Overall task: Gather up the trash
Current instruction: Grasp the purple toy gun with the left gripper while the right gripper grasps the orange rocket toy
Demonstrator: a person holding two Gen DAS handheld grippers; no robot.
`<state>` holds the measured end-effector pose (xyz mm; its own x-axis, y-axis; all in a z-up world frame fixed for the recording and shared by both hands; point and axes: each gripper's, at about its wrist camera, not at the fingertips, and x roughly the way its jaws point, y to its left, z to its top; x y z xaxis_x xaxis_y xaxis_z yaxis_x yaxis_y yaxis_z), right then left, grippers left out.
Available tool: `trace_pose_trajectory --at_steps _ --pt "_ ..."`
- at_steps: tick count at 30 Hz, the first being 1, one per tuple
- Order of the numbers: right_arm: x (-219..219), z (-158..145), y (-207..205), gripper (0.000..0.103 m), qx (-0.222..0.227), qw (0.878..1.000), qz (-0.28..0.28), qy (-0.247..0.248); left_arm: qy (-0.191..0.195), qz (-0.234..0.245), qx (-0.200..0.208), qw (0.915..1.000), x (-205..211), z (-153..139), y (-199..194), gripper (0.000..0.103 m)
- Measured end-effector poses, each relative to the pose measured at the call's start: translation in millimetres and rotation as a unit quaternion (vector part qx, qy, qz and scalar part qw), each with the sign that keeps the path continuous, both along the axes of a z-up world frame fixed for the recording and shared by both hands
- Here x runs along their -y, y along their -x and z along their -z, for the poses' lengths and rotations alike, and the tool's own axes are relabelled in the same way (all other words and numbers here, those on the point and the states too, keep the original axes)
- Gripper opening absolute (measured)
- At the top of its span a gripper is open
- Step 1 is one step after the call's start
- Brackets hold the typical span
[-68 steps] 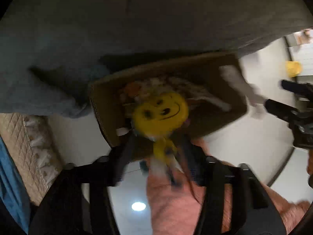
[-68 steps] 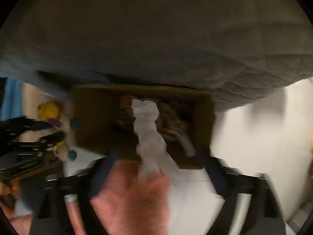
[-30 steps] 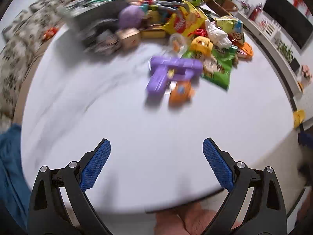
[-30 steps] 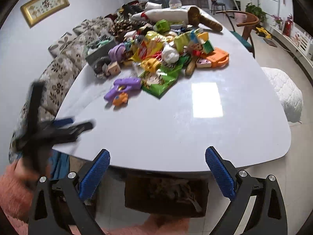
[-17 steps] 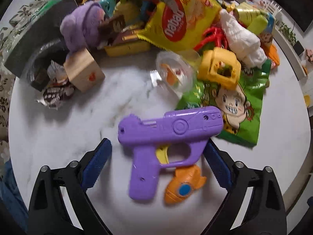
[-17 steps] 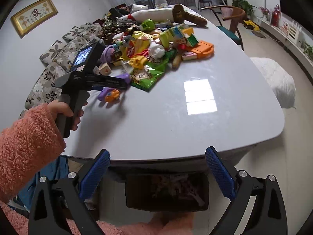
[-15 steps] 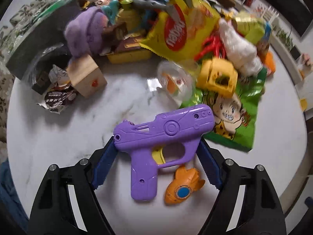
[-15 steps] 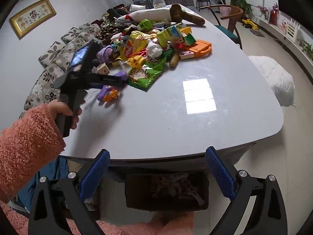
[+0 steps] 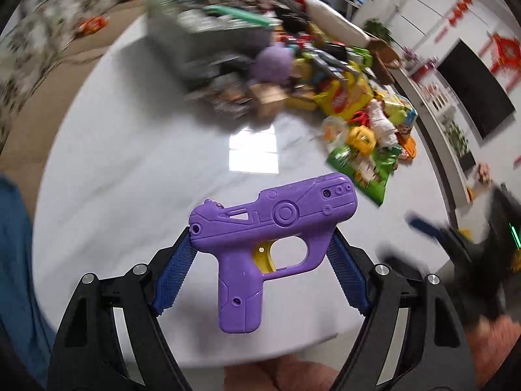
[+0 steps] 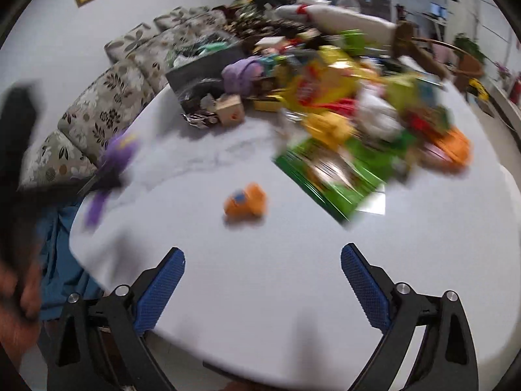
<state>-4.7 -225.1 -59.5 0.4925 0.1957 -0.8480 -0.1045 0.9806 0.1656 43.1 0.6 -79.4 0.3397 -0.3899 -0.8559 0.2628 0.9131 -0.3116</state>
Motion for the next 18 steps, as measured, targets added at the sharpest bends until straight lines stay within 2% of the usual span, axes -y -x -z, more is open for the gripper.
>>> trace_pose_trajectory --at_steps 4,6,8,9,10,12,18 --pt "-20.7 23.1 -40.2 0.085 -0.023 0.999 -0.012 0.028 0.019 -0.051 -0.021 0.9983 -42.6 7.4 29.9 0.078" --pt "-28.6 31.9 -49.6 0.081 -0.030 0.998 -0.024 0.049 0.019 -0.066 -0.026 0.9973 -57.5 1.0 42.7 0.078" --pt "-31.8 40.0 -51.8 0.062 -0.035 0.996 -0.024 0.076 0.018 -0.082 -0.032 0.9960 -72.9 1.9 51.7 0.078" --pt "-32.3 40.5 -49.5 0.057 -0.024 0.996 -0.021 0.086 0.018 -0.086 -0.032 0.9956 -77.4 2.4 55.8 0.078" --pt "-31.9 41.4 -46.9 0.056 -0.018 0.996 -0.021 0.089 0.018 -0.089 -0.032 0.9954 -80.6 3.2 58.9 0.078" --pt "-30.9 40.6 -42.5 0.045 -0.013 0.996 -0.021 0.088 0.017 -0.090 -0.030 0.9954 -86.9 1.1 63.4 0.078" --pt "-14.2 25.9 -16.8 0.045 -0.019 0.999 -0.006 0.041 0.014 -0.062 -0.030 0.9976 -69.9 -0.8 66.3 0.078"
